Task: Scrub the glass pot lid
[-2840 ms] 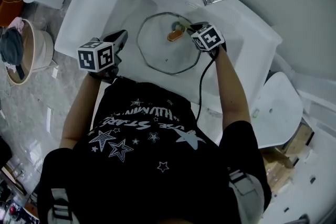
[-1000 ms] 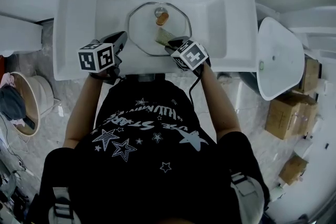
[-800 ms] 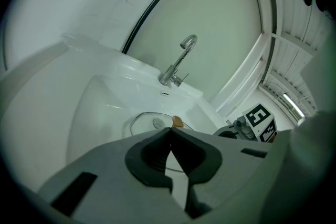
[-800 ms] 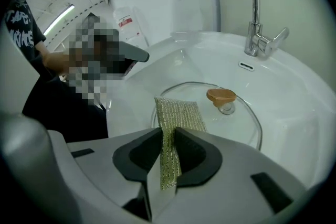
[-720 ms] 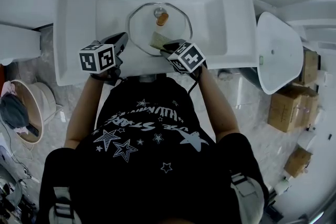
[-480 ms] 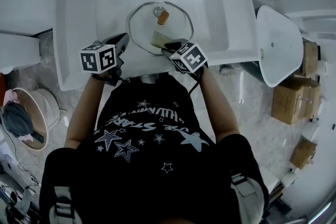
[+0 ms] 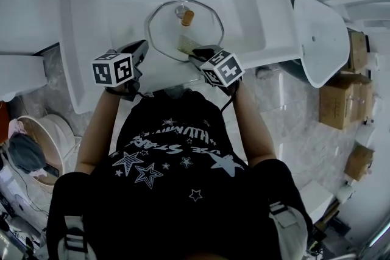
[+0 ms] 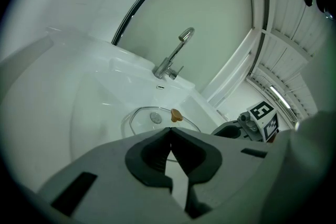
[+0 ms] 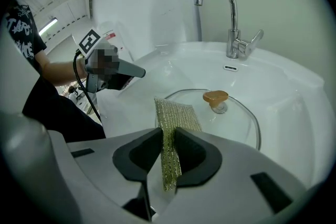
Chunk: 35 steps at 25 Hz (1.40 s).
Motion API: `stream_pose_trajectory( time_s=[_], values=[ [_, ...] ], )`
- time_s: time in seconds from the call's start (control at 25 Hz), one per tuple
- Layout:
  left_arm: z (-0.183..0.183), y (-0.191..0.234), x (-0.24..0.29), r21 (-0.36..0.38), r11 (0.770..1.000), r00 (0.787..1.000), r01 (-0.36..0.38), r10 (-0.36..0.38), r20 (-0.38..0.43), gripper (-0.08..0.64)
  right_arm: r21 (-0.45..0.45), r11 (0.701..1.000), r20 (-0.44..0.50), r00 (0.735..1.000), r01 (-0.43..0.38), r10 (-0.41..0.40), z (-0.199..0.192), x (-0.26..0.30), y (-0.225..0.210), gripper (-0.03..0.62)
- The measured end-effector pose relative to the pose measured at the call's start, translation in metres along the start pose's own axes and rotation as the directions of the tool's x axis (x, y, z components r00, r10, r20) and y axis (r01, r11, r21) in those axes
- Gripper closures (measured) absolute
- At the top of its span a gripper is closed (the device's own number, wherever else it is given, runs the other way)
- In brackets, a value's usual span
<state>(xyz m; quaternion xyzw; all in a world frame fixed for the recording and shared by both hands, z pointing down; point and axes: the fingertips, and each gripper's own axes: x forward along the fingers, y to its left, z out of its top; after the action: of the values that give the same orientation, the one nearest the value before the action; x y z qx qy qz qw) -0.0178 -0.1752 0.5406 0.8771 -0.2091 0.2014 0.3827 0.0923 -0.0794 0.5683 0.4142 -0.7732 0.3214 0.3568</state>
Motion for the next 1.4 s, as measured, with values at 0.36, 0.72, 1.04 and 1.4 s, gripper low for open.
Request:
stream_pose_trajectory(
  time_s=[0.36, 0.72, 1.04, 1.4],
  values=[
    [-0.007, -0.002, -0.002, -0.009, 1.000, 1.000, -0.002, 0.002, -0.001, 0.551, 0.009, 1.000, 0.047, 0.999, 0.021, -0.022, 0.006, -0.009, 0.001, 0.514],
    [-0.019, -0.034, -0.034, 0.028, 0.999, 0.999, -0.024, 0.022, 0.050, 0.551, 0.041, 0.994, 0.180, 0.978, 0.099, -0.105, 0.005, -0.046, 0.020, 0.522],
    [-0.027, -0.076, -0.067, 0.116, 0.992, 0.991, -0.054, 0.039, 0.131, 0.551, 0.086, 0.982, 0.335, 0.923, 0.171, -0.190, 0.010, -0.089, 0.042, 0.525],
    [-0.044, -0.126, -0.100, 0.224, 0.972, 0.981, -0.072, 0.029, 0.193, 0.551, 0.144, 0.966, 0.429, 0.867, 0.214, -0.255, -0.006, -0.129, 0.068, 0.526]
  ],
)
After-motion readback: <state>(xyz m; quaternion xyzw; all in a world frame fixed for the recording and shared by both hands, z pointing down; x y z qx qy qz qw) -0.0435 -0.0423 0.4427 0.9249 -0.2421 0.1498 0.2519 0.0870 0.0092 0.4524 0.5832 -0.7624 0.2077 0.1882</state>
